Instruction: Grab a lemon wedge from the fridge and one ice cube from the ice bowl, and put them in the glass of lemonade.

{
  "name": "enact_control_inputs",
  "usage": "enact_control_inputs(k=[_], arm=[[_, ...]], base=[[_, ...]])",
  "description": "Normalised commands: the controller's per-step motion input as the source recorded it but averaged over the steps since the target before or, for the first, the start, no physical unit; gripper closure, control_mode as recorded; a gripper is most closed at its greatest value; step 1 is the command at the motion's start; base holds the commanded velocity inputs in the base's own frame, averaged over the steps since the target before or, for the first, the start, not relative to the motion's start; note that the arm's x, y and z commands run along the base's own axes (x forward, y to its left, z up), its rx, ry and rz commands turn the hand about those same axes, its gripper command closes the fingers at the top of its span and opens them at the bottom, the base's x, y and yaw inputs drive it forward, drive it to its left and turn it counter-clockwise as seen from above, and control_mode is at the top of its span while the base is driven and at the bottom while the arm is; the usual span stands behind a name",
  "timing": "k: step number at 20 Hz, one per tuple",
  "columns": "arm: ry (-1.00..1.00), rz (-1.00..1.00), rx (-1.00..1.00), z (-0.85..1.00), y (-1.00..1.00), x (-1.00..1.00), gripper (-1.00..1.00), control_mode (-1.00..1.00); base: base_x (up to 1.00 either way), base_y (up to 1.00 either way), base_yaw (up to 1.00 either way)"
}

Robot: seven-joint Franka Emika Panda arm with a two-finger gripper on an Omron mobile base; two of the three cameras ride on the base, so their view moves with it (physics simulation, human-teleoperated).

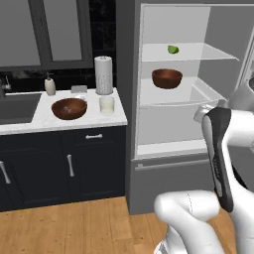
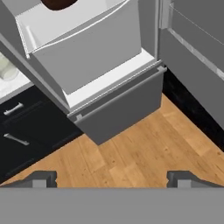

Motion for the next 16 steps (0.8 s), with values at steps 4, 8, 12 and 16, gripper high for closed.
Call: enact_control_inputs(k=[4,8,12,16], arm=[[0.00,0.04,0.00,0.00,-0.09,0.02,-1.00,1.00],[0.00,0.00,0.00,0.00,0.00,0.00,-1.00,1.00],[0.00,0.00,0.00,0.00,0.00,0.00,-1.00,1.00],[0.00,0.00,0.00,0.00,0.00,0.00,-1.00,1.00]], base=[[0.25,-0.39,0.13],[0.30,-0.57,0.17],[0.57,-0.41,0.10],[0.79,-0.24,0.00]])
